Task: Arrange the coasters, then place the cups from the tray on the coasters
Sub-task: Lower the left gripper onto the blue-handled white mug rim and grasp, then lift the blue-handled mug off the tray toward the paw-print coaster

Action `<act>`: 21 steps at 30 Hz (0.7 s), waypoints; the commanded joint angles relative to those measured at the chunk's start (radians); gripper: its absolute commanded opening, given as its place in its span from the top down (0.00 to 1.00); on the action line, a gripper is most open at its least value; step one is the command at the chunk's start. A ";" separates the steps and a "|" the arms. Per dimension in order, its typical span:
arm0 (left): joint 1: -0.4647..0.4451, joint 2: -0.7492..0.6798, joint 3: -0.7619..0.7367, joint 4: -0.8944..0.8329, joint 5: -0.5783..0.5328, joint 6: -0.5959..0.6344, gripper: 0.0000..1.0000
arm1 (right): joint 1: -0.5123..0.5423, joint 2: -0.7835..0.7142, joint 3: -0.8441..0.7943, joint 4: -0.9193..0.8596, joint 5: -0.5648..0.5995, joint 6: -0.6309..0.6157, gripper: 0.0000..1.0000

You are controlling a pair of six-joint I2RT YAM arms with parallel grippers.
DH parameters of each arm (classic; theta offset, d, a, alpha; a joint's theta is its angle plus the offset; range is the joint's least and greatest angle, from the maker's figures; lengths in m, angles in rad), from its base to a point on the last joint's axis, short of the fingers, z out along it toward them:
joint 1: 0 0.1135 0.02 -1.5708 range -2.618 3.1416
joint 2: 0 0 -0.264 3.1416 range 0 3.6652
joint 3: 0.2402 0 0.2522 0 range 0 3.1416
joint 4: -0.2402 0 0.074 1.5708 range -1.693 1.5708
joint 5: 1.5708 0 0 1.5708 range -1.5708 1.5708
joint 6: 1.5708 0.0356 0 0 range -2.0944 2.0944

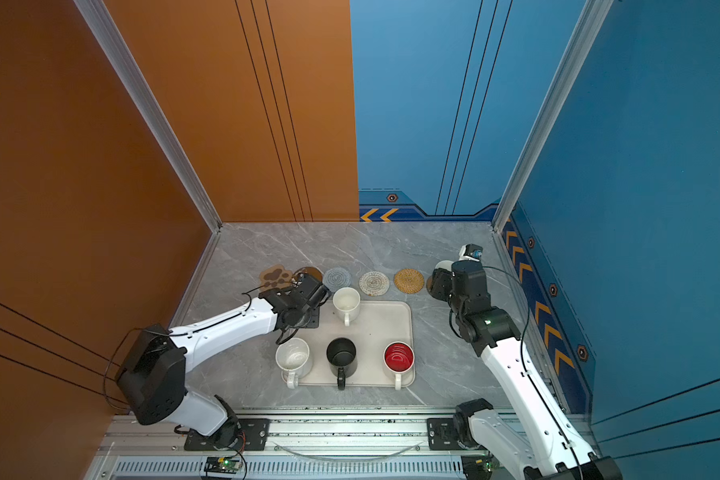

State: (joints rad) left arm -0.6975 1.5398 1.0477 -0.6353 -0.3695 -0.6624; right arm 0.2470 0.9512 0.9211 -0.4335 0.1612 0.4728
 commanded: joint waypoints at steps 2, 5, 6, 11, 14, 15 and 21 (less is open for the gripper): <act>0.013 0.018 -0.011 0.016 0.009 -0.002 0.55 | -0.002 0.004 -0.008 0.019 -0.006 0.009 0.40; 0.018 0.025 -0.046 0.025 0.009 -0.003 0.57 | -0.002 0.009 -0.008 0.018 -0.009 0.009 0.40; 0.020 0.030 -0.045 0.027 0.009 -0.003 0.58 | -0.003 0.011 -0.008 0.019 -0.010 0.009 0.40; 0.026 0.046 -0.044 0.028 0.015 -0.008 0.61 | -0.003 0.014 -0.008 0.021 -0.013 0.009 0.40; 0.026 0.046 -0.041 0.031 0.012 -0.010 0.61 | -0.004 0.015 -0.008 0.020 -0.014 0.009 0.40; 0.026 0.043 -0.040 0.031 0.013 -0.010 0.61 | -0.003 0.016 -0.008 0.021 -0.014 0.009 0.40; 0.024 0.003 -0.044 0.044 0.009 -0.018 0.60 | -0.004 0.021 -0.007 0.022 -0.015 0.008 0.40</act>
State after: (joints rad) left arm -0.6807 1.5791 1.0134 -0.5945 -0.3622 -0.6640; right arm 0.2470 0.9646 0.9207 -0.4332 0.1585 0.4728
